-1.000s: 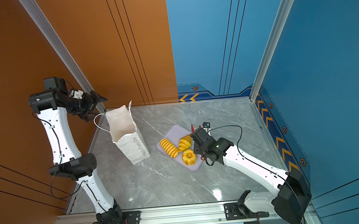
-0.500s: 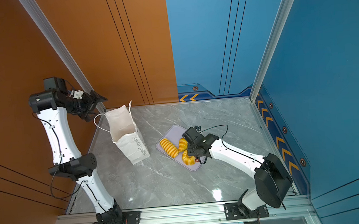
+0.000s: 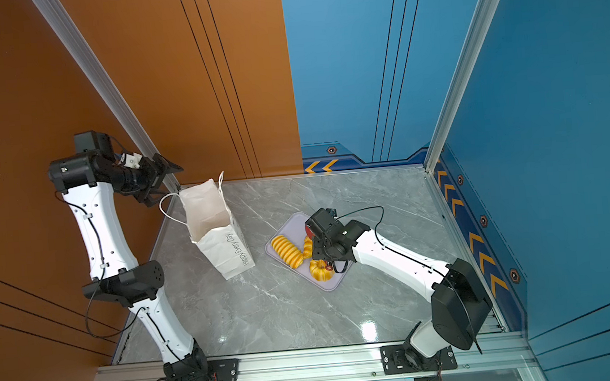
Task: Pack bread into a paper bag
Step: Pick up the fake bread from the plate.
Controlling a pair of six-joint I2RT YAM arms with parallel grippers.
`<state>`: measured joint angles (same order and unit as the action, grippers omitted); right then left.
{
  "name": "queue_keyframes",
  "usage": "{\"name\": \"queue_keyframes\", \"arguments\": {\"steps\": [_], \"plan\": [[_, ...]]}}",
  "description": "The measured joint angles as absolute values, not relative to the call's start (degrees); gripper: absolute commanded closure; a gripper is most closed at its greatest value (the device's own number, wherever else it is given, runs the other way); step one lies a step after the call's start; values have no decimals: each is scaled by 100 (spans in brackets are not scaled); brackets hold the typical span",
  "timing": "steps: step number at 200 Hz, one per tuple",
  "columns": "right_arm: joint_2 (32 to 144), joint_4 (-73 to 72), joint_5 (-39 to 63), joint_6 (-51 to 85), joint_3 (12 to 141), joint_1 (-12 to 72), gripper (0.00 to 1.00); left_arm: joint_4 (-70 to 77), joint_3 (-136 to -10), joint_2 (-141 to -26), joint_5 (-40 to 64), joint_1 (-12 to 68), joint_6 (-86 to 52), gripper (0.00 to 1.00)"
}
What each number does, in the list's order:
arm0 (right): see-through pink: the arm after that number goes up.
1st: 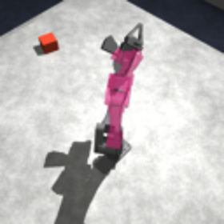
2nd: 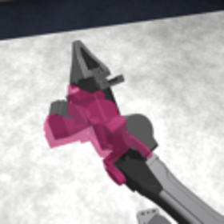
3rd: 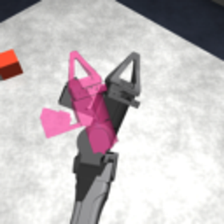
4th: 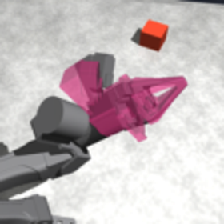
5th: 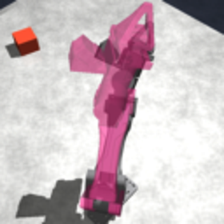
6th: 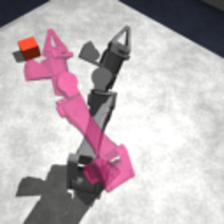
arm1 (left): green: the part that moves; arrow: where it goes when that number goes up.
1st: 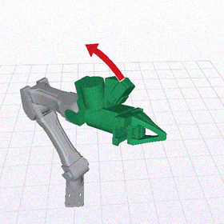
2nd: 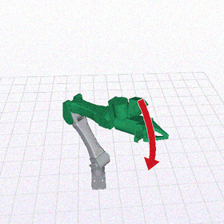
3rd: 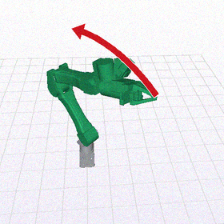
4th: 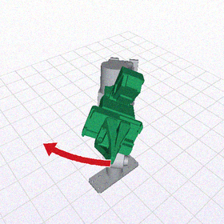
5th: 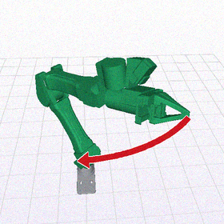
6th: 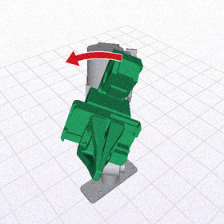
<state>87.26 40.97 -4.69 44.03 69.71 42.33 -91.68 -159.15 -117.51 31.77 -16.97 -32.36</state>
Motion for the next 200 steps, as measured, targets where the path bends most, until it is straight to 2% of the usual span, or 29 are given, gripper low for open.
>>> {"name": "queue_keyframes", "arguments": {"steps": [90, 132, 155, 185, 200], "plan": [[9198, 4097, -370, 4515, 6969, 4182, 36, -9168, -15926, -11760, 3267, -1763, -3238, 9], [9437, 4027, -161, 4554, 6971, 4185, 43, -9168, -15926, -11760, 3286, -1763, -3236, 9], [9500, 4001, -99, 4550, 6971, 4185, 54, -9168, -15926, -11760, 3291, -1763, -3236, 9], [9498, 3894, 10, 4571, 6971, 4193, 79, -9168, -15926, -11760, 3306, -1763, -3236, 9], [9494, 3857, 27, 4576, 6973, 4202, 85, -9168, -15926, -11760, 3306, -1763, -3236, 9]]}}
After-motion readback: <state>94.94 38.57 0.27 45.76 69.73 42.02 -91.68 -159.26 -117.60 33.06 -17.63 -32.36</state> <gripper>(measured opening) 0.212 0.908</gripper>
